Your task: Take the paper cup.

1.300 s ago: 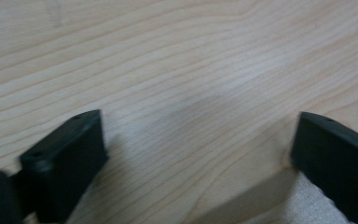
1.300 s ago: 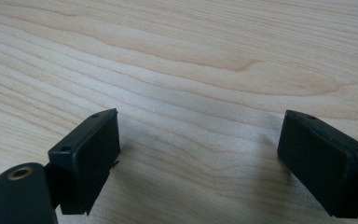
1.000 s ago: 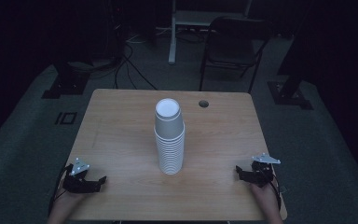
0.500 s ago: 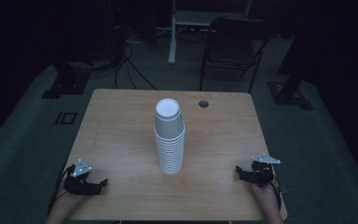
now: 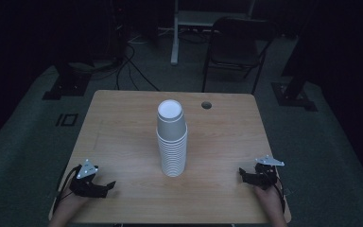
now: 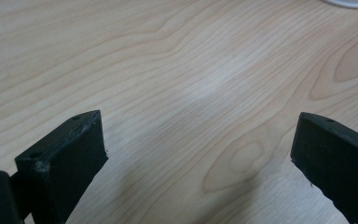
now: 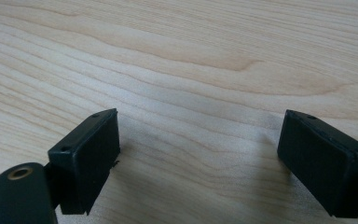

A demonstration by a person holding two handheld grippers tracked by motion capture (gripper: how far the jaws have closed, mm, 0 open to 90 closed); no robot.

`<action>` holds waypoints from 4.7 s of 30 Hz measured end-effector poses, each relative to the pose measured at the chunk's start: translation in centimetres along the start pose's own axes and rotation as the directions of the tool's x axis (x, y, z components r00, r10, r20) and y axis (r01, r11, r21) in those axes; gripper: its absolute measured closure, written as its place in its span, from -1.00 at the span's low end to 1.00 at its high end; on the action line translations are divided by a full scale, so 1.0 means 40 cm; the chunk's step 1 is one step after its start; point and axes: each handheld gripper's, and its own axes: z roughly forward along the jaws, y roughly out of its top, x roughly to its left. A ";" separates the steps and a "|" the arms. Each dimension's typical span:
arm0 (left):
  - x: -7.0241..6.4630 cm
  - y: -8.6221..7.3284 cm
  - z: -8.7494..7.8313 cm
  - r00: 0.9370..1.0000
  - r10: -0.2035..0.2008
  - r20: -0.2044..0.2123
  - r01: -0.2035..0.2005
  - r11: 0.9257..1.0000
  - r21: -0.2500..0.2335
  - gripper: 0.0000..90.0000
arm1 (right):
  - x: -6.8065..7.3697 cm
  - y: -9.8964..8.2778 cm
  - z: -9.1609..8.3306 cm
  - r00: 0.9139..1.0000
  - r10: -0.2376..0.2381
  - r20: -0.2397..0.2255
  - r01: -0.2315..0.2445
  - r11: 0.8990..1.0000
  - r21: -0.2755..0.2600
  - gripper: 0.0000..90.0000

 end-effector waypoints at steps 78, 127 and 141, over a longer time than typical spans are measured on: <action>-0.174 0.439 -0.059 0.916 0.270 0.296 -0.149 0.915 -0.375 -0.92 | 0.000 0.000 0.000 1.000 0.002 0.000 -0.002 1.000 0.001 -0.73; -0.224 0.552 0.052 0.876 0.325 0.357 -0.129 0.869 -0.477 -0.92 | 0.000 0.000 0.000 1.000 0.001 0.000 -0.001 1.000 0.001 -0.73; -0.226 0.554 0.048 0.878 0.325 0.352 -0.138 0.875 -0.464 -0.91 | 0.000 0.000 0.000 1.000 0.001 0.000 -0.001 1.000 0.001 -0.73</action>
